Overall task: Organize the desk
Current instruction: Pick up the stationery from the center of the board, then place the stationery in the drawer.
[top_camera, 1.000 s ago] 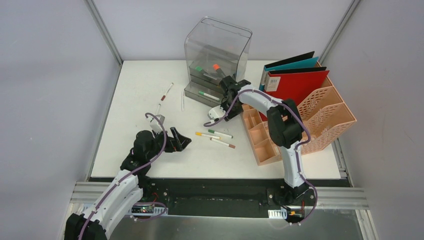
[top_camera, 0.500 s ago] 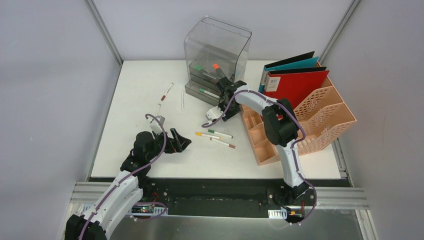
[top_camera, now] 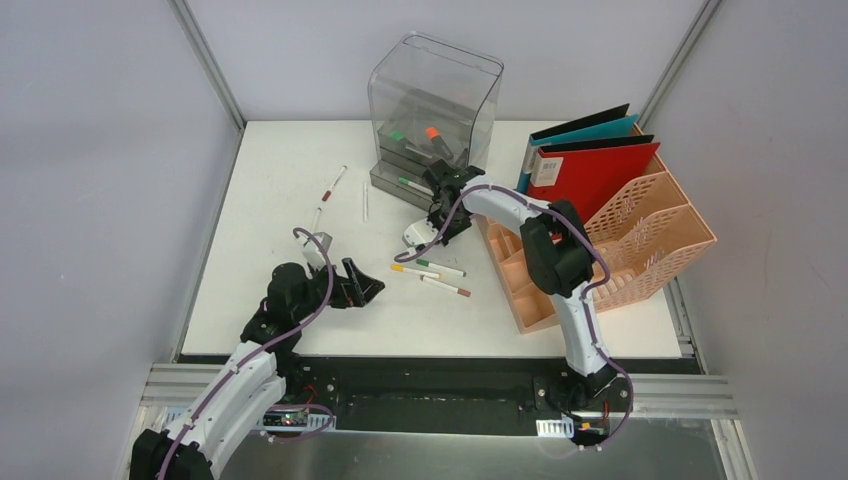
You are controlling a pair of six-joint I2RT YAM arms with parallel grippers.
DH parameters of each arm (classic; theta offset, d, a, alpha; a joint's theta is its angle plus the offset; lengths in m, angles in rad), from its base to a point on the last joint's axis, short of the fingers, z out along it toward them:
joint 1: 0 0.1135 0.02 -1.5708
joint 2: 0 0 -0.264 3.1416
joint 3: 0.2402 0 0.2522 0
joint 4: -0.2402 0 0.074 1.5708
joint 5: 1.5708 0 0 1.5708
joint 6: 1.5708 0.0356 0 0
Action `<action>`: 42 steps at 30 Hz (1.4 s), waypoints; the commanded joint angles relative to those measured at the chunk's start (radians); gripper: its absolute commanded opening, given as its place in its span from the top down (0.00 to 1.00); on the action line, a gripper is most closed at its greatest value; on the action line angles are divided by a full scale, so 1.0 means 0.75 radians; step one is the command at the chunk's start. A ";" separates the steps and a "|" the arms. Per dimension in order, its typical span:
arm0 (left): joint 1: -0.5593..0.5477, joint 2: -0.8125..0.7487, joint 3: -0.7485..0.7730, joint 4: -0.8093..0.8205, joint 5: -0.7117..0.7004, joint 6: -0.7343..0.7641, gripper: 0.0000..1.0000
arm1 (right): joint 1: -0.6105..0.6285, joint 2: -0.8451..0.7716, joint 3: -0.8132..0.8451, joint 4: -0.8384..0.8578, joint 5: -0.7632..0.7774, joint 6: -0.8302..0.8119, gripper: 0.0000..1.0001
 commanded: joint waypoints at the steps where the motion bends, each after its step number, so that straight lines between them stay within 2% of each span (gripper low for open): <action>1: 0.008 -0.024 0.015 0.001 0.055 -0.019 0.09 | 0.031 -0.077 -0.010 -0.110 -0.219 0.261 1.00; 9: 0.008 -0.080 0.039 -0.080 0.027 -0.019 0.09 | 0.038 -0.210 0.104 -0.121 -0.456 0.643 1.00; 12: 0.008 -0.101 0.053 -0.119 0.014 -0.007 0.09 | 0.038 -0.245 0.173 -0.089 -0.493 0.826 1.00; 17: 0.008 -0.131 0.056 -0.158 0.004 -0.002 0.09 | 0.038 -0.287 0.231 0.009 -0.500 0.981 1.00; 24: 0.008 -0.155 0.052 -0.195 -0.006 -0.001 0.09 | 0.039 -0.217 0.338 0.334 -0.192 1.306 1.00; 31: 0.008 -0.183 0.035 -0.222 -0.021 -0.001 0.09 | 0.065 -0.121 0.237 0.740 0.204 1.397 1.00; 35: 0.008 -0.191 0.023 -0.224 -0.022 -0.005 0.09 | 0.071 -0.088 0.194 0.865 0.319 1.388 0.82; 42: 0.008 -0.187 0.054 -0.242 -0.029 0.003 0.09 | 0.076 -0.118 0.193 0.824 0.346 1.460 0.44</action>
